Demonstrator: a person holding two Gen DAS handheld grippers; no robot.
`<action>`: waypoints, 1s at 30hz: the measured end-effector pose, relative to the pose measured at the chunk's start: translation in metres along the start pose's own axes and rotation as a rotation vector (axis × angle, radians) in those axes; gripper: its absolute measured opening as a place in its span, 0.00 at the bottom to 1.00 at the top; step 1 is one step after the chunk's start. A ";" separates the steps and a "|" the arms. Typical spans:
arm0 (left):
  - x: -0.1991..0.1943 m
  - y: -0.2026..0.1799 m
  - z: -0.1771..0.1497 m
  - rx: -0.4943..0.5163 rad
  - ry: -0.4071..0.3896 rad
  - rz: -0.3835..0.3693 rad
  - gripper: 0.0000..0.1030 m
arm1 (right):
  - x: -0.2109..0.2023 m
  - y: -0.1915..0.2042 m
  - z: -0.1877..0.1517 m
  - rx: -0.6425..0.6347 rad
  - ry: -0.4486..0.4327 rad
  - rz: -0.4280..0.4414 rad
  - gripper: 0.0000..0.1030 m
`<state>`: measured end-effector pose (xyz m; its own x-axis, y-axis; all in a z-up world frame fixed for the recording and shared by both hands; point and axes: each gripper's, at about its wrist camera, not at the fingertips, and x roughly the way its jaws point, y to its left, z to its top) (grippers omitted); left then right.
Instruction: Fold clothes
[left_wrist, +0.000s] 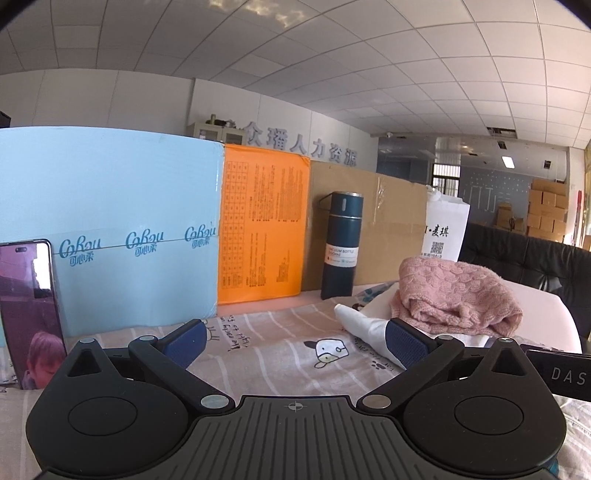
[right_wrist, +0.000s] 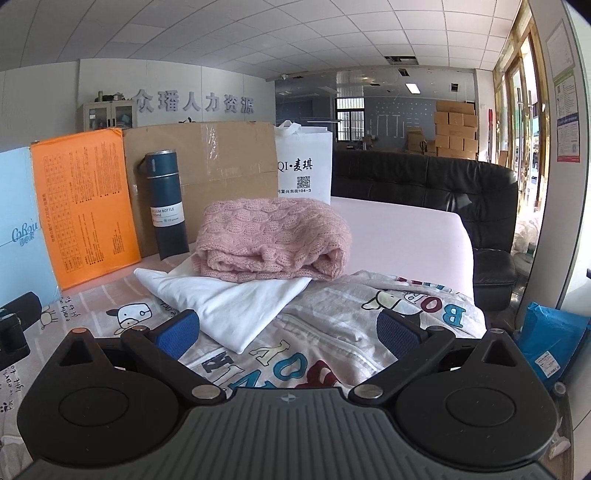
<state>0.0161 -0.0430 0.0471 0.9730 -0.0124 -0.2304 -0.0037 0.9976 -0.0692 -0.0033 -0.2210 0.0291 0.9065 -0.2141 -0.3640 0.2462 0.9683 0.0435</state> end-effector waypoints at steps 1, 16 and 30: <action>0.000 0.000 0.000 0.003 0.000 -0.001 1.00 | 0.000 0.000 0.000 -0.001 0.002 -0.004 1.00; -0.001 -0.001 0.002 0.018 0.022 -0.015 1.00 | 0.006 0.006 0.003 -0.024 0.002 -0.041 1.00; 0.002 -0.003 0.000 0.029 0.043 -0.026 1.00 | 0.009 0.008 0.002 -0.026 0.014 -0.021 1.00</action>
